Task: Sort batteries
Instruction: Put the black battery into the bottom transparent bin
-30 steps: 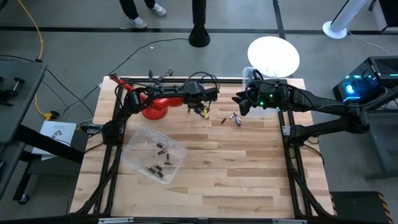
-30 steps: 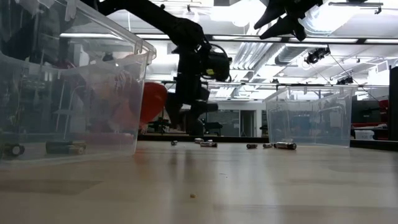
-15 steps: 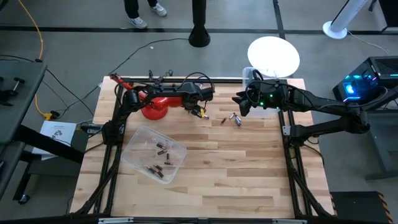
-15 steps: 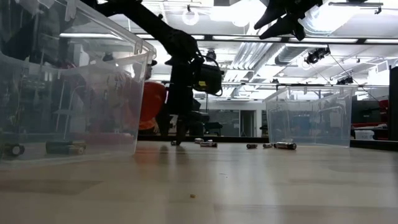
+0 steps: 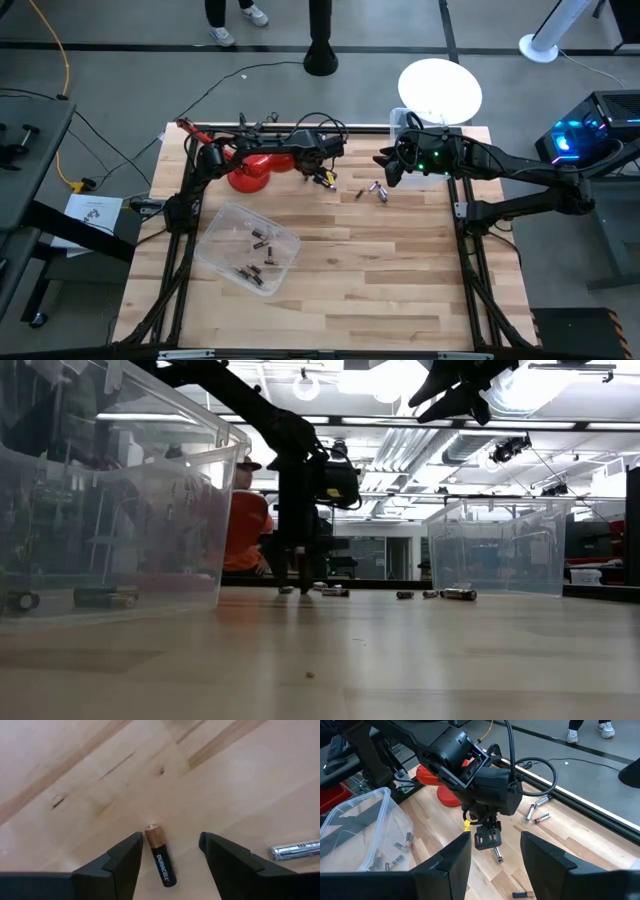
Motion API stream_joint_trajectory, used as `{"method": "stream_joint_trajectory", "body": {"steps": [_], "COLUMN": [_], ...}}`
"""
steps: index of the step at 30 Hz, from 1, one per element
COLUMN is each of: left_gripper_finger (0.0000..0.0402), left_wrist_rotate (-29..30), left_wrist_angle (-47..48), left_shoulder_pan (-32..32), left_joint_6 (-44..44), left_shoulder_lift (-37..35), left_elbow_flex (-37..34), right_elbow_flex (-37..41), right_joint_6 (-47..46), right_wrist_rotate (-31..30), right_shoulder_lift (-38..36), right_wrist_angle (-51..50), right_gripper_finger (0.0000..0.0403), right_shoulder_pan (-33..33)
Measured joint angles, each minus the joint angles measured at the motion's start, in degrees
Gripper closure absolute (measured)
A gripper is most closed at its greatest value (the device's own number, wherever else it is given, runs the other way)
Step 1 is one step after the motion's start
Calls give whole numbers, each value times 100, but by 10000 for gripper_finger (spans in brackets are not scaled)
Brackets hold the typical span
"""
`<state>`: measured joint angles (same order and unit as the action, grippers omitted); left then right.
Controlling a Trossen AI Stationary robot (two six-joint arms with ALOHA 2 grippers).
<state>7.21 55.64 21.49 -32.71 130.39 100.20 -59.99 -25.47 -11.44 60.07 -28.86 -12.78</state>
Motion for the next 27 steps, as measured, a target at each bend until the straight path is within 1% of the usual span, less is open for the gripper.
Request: {"method": "stream_joint_trajectory", "body": {"steps": [5, 8, 10, 13, 14, 15, 17, 20, 24, 27], "left_gripper_finger": [237, 269, 300, 365, 380, 386, 383, 386, 395, 395], "left_wrist_rotate": [-109, -162, -178, -265, -322, -407, -520, -528, -496, -508], "left_wrist_angle": [74, 78, 76, -39, -83, -148, -303, -361, -794, -846], "left_shoulder_pan": [-141, -164, -176, -183, -180, -171, -163, -152, -98, -134], "left_joint_6": [-16, 102, 181, 331, 411, 478, 644, 889, 1301, 1717], "left_shoulder_lift": [7, 9, 9, 11, -2, -22, -38, -147, -720, -1223], "left_elbow_flex": [3, 3, 3, 0, -4, -10, 62, 277, 461, 461], "right_elbow_flex": [0, 0, 0, 0, 0, 0, 0, 0, 0, -1], "right_joint_6": [0, -2, 0, -2, -2, -4, -18, -12, -74, -156], "right_wrist_rotate": [0, 0, 0, 0, -1, -2, -1, -3, -202, -249], "right_shoulder_lift": [0, 0, 0, -2, -1, 0, 0, 0, 0, 0], "right_wrist_angle": [0, 0, 0, 0, 0, 0, 2, 2, 2, 4], "right_gripper_finger": [238, 238, 238, 238, 238, 238, 238, 238, 238, 238], "right_shoulder_pan": [0, 0, 0, 0, 0, 0, 0, 0, 2, 0]}}
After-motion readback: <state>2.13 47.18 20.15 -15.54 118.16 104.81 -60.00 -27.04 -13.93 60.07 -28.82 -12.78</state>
